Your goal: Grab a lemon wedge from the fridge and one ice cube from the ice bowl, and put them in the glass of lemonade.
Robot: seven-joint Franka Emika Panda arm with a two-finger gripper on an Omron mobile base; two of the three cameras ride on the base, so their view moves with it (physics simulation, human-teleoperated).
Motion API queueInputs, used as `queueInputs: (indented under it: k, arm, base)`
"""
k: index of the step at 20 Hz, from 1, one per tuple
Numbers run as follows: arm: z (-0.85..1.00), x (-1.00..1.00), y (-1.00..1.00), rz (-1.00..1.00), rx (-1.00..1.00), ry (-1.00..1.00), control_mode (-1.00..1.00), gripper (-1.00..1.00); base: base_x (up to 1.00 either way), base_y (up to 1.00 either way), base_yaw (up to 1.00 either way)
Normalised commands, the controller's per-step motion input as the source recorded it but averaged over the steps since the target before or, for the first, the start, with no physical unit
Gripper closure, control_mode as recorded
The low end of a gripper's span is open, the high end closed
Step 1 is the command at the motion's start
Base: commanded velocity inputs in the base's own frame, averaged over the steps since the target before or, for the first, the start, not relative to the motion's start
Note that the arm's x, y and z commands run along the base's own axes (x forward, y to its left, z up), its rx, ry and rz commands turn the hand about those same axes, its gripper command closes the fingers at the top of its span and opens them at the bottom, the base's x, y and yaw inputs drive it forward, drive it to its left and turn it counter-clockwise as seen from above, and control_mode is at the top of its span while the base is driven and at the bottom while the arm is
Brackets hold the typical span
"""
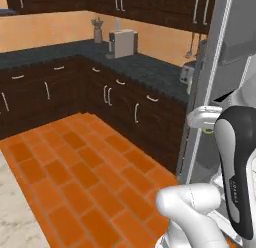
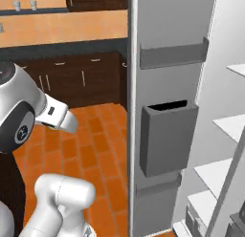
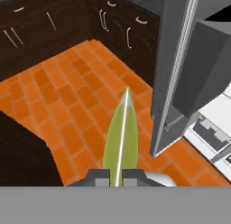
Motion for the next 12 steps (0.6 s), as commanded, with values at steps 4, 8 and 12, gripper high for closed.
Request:
queueInputs:
  k: [4, 8, 12]
  arm:
    - [0.00, 0.00, 0.00, 0.00, 0.00, 0.00, 1.00, 1.00]
    - [0.00, 0.00, 0.00, 0.00, 0.00, 0.00, 1.00, 1.00]
    - [0.00, 0.00, 0.00, 0.00, 0.00, 0.00, 1.00, 1.00]
  base:
    - [0.17, 0.53, 0.73]
    - [1.00, 0.00, 0.38]
    - [1.00, -0.05, 0.17]
